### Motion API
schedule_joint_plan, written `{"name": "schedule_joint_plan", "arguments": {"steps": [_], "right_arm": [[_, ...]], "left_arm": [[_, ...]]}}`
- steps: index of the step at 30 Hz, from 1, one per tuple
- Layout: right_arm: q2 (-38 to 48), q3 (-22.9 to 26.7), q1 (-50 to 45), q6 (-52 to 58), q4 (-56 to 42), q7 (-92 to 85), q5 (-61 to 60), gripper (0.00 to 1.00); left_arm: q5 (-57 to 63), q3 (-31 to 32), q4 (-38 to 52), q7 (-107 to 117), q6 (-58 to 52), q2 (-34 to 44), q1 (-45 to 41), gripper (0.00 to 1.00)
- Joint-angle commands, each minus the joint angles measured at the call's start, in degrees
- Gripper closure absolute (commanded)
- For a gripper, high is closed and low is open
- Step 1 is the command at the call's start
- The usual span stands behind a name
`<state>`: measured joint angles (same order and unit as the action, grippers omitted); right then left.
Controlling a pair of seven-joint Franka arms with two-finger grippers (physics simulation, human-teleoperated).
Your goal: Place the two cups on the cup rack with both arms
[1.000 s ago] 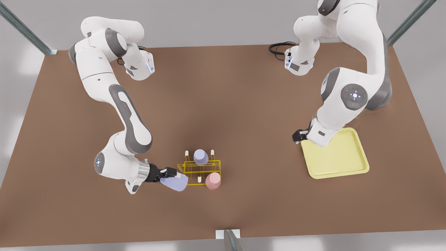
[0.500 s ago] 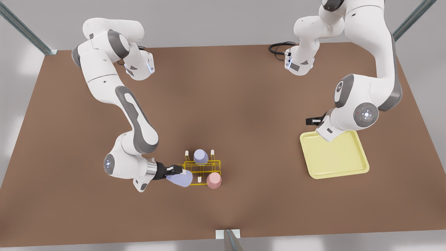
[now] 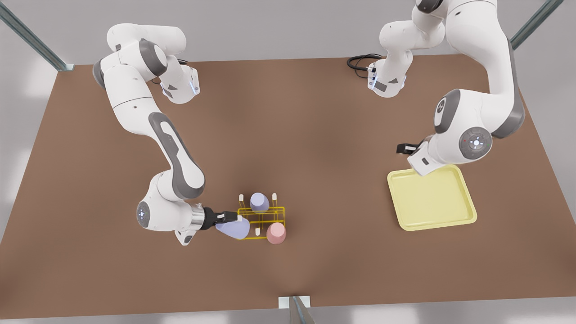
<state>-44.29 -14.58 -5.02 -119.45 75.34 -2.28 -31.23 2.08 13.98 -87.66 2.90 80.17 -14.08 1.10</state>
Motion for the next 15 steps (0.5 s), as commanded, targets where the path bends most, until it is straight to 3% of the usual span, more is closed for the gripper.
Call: {"name": "schedule_joint_plan", "arguments": {"steps": [1, 8, 13, 14, 15], "right_arm": [[0.1, 0.0, 0.0, 2.4, 0.0, 1.3, -2.5, 0.0], [0.3, 0.0, 0.5, 3.4, -0.2, 1.1, -2.8, 0.0], [0.8, 0.8, 1.0, 9.3, -2.5, 1.6, -2.2, 0.0], [2.2, 3.5, 1.3, 12.0, -2.8, 1.8, 3.6, 0.0], [4.0, 3.8, 1.7, 15.4, -3.0, 1.8, 19.8, 0.0]], "left_arm": [[0.1, 0.2, 0.2, -5.4, -5.0, 0.2, -0.2, 0.0], [0.0, 0.9, 0.2, -3.7, -5.2, 0.5, -0.2, 0.0], [-0.1, 0.6, 9.4, -4.2, -7.0, -0.3, -0.3, 0.0], [-0.1, 0.5, 10.3, -4.2, -7.0, -0.4, -0.1, 0.0], [-0.3, 0.4, 11.3, -4.2, -7.1, -0.5, -0.1, 0.0]]}}
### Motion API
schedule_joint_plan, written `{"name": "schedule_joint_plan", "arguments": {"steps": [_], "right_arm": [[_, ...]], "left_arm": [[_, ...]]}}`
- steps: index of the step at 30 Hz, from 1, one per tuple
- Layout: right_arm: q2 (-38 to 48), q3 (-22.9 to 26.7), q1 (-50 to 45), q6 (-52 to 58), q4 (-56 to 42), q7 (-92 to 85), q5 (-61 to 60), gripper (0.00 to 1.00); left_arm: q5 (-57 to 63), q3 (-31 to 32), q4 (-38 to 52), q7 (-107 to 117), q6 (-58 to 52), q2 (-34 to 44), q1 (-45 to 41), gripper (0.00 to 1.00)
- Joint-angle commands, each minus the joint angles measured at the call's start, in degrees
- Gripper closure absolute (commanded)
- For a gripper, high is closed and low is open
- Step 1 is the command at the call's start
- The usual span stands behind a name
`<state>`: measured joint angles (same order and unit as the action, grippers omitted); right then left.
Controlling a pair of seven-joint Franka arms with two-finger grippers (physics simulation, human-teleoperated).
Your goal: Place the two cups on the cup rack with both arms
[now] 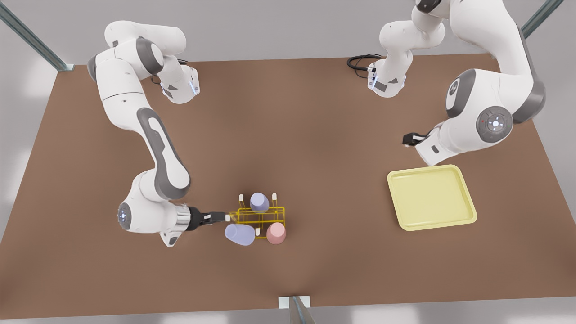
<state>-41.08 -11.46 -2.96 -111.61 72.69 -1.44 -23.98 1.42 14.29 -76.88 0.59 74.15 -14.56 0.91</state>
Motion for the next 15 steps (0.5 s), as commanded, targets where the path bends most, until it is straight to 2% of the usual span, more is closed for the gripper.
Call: {"name": "schedule_joint_plan", "arguments": {"steps": [1, 2, 3, 7, 9, 12, 15], "right_arm": [[2.0, 0.6, 3.0, 11.2, -0.2, 0.1, 22.1, 0.0], [4.2, 1.9, 3.8, 13.5, 0.3, 0.3, 31.7, 0.0], [6.6, 3.3, 4.8, 14.5, 0.3, -0.1, 35.8, 0.0], [23.5, 3.6, 7.6, 30.5, 0.5, -1.4, 35.5, 0.0], [34.8, 4.0, 7.1, 31.3, 10.0, -0.3, 35.1, 0.0], [37.0, 6.0, 7.1, 30.3, 14.1, -0.3, 32.0, 0.0], [38.3, 6.0, 7.1, 30.4, 14.8, -0.1, 31.2, 0.0]], "left_arm": [[-3.0, -0.5, 2.7, -0.6, -1.1, -0.1, 0.6, 0.0], [-2.9, -0.4, 3.0, -0.7, -1.1, -0.2, 0.6, 0.0], [-2.9, -0.3, 3.1, -0.8, -1.1, -0.6, 0.5, 0.0], [0.1, -0.4, 3.0, -0.1, -4.3, -2.3, 0.8, 0.0], [-0.1, -0.4, 2.4, -0.2, -4.4, -3.0, 1.7, 0.0], [0.9, -0.4, 2.2, -0.3, -4.0, -3.0, 1.9, 0.0], [0.8, -0.2, 2.2, -0.4, -4.5, -3.6, 2.3, 0.0]]}}
